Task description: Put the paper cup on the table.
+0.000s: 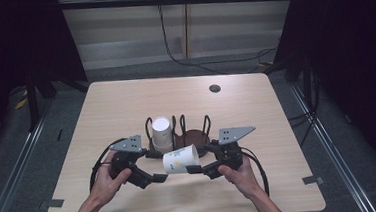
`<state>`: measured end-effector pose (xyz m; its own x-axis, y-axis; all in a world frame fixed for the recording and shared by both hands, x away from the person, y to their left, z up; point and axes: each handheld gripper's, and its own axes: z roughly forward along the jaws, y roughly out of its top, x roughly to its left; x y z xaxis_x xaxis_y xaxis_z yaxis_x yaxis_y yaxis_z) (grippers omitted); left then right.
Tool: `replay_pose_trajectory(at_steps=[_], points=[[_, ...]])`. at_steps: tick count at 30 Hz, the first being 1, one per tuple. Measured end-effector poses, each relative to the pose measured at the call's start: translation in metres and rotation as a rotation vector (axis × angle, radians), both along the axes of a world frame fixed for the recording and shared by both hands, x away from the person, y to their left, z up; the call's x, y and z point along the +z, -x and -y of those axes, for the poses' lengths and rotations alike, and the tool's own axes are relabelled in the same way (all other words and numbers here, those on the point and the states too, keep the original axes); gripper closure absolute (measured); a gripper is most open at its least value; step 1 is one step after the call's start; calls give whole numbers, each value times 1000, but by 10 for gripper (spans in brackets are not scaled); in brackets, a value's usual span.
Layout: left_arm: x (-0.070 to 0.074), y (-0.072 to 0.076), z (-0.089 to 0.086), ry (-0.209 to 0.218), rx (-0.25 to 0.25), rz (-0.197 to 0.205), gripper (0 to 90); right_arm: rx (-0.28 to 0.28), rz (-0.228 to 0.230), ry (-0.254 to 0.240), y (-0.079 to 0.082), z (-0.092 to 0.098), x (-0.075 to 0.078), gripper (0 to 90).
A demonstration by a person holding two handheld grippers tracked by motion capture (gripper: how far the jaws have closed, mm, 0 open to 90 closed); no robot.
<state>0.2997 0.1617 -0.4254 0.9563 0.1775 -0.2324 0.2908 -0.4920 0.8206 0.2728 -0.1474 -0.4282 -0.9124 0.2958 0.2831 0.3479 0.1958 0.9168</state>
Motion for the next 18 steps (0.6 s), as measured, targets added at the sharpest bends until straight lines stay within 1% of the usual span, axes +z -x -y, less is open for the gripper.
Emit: replay_pose_trajectory(at_steps=[1,3,5,8,11,13,15,16,17,18], points=[[-1,0,-1,-4,-3,-3,160,-1,0,2,0,0,0,302],[-3,0,-5,-29,2,-1,161,-8,-7,6,-1,2,0,302],[-5,0,-9,-44,15,-1,161,-12,-9,16,-1,3,0,301],[-8,2,-17,-53,51,10,161,-19,-9,22,0,7,2,301],[-12,1,-24,-60,79,0,161,-29,-5,28,0,11,4,301],[-14,1,-28,-66,89,0,161,-36,-5,29,1,14,5,301],[-18,2,-32,-60,98,-9,161,-43,-5,32,1,16,5,301],[-19,2,-32,-70,103,-12,161,-45,-7,32,1,17,4,301],[-20,2,-33,-83,109,-5,161,-48,-7,33,1,18,4,301],[-20,2,-35,-81,112,-3,162,-52,-8,37,1,18,4,301]])
